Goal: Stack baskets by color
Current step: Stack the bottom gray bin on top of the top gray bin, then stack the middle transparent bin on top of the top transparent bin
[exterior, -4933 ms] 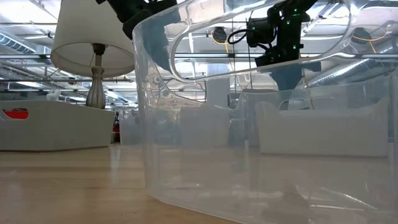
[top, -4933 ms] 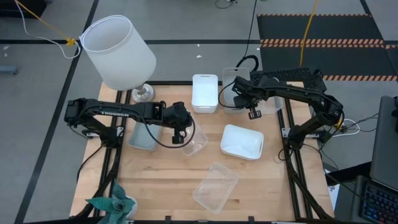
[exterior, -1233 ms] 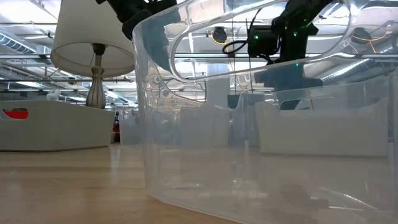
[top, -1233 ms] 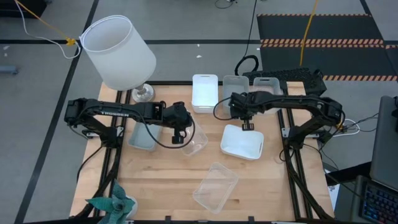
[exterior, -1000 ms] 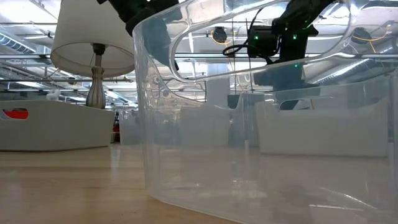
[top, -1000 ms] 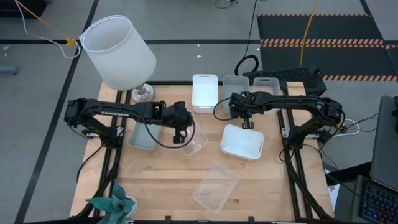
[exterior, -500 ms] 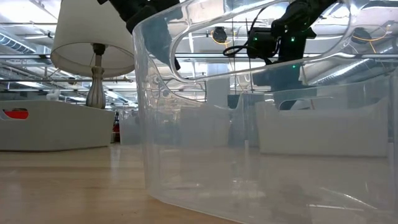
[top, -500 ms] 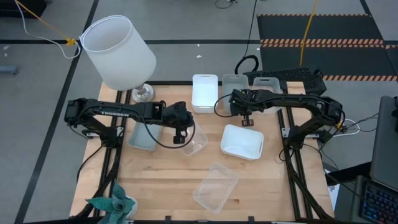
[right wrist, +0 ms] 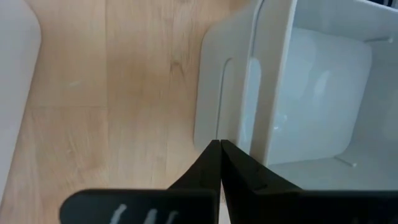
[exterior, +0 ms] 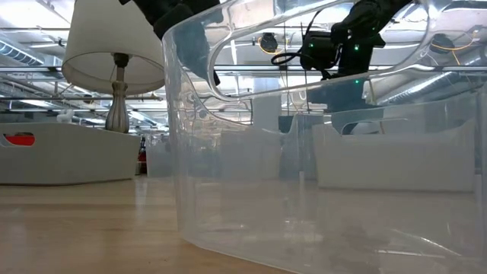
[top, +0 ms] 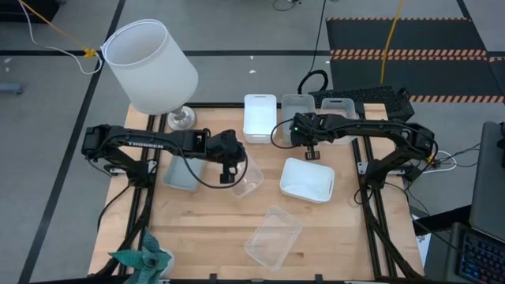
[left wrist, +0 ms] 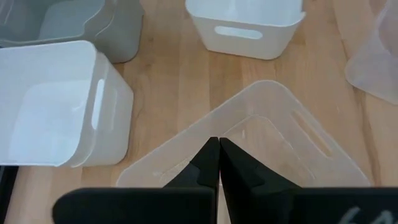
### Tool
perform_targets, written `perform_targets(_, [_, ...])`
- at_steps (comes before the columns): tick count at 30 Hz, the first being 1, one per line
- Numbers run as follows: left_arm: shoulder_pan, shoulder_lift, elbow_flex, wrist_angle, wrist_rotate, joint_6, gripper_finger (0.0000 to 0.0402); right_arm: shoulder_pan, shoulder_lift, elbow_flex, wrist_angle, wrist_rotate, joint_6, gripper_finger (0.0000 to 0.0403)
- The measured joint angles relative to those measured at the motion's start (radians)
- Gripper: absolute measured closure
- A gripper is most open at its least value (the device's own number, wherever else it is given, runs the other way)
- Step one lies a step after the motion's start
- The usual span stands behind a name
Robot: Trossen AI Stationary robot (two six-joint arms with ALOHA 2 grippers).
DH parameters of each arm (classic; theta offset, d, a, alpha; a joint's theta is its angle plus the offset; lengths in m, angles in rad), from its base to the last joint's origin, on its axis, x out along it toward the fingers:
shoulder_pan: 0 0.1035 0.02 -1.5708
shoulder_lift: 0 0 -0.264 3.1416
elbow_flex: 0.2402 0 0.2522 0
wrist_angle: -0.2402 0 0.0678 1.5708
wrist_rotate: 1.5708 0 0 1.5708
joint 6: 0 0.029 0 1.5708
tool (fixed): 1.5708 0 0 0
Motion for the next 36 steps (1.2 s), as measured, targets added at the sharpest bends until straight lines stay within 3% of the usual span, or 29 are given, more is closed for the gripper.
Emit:
perform_targets(6, [-0.046,0.0,0.0,-0.005,0.0,-0.027,0.0387,0.031,-0.042,-0.001,-0.024,-0.001,0.053,0.0403])
perform_targets(14, [-0.115,0.0,0.0,0.008,0.0,-0.105,0.0377,0.165,-0.244,0.0,-0.059,-0.016,0.251,0.0403])
perform_targets(20, [-0.176,0.001,0.0,0.013,-0.055,-0.205,0.0304,0.348,-0.349,-0.01,-0.062,-0.08,0.506,0.0403])
perform_targets(27, [-0.312,0.073,0.0,0.016,-0.148,-0.266,0.02,0.588,-0.381,-0.118,0.125,-0.033,0.594,0.0403])
perform_targets(36, [-0.352,0.157,0.0,0.004,-0.184,-0.335,0.0174,0.717,-0.381,-0.15,0.237,-0.024,0.637,0.0403])
